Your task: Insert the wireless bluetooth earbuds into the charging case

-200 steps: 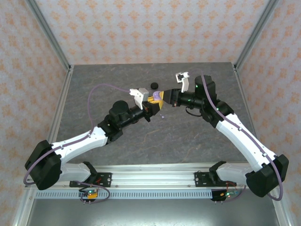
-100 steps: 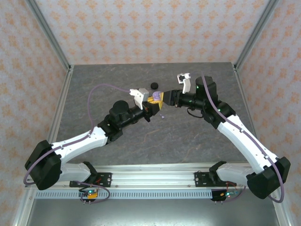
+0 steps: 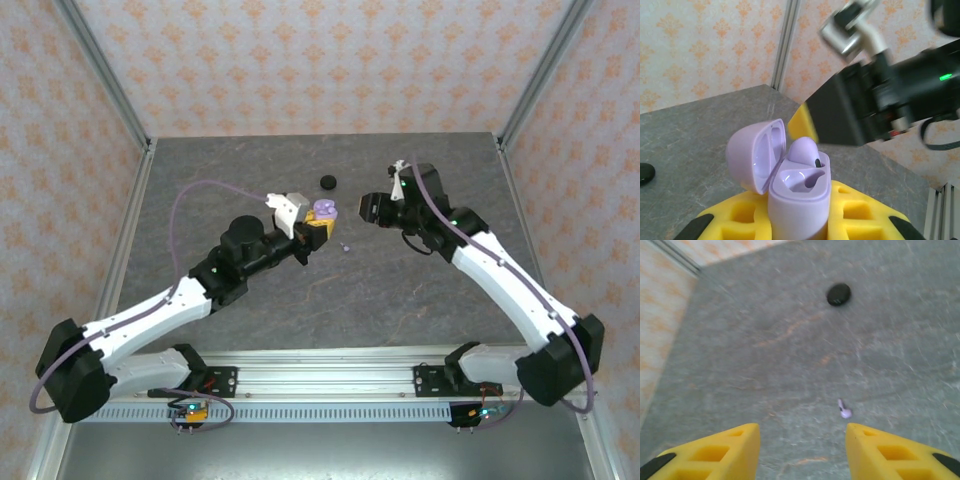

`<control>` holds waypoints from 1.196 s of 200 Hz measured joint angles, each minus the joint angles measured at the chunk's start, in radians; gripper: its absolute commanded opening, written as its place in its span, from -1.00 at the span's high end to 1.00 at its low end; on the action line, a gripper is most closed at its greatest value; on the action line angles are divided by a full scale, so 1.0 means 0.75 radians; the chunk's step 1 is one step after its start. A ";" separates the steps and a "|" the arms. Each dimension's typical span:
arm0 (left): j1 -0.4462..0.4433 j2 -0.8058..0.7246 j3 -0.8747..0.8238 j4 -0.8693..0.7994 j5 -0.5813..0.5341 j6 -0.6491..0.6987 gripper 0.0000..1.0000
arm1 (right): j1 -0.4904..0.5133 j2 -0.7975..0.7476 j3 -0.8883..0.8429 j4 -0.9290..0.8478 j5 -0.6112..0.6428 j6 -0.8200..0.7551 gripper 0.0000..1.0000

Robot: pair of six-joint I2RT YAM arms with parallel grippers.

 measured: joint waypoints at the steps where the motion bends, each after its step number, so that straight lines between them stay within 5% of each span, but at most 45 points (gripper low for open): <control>1: 0.000 -0.002 0.000 -0.003 0.000 0.001 0.76 | 0.000 0.008 0.000 -0.004 0.001 0.000 0.03; 42: 0.000 -0.114 -0.002 -0.134 -0.009 0.052 0.77 | -0.002 0.248 0.004 -0.040 0.012 -0.001 0.09; 143: 0.000 -0.191 -0.016 -0.287 -0.041 0.080 0.77 | -0.002 0.897 0.352 -0.114 -0.002 -0.039 0.72; 239: 0.000 -0.206 -0.035 -0.300 -0.069 0.079 0.77 | -0.002 1.100 0.512 -0.243 -0.002 -0.055 0.84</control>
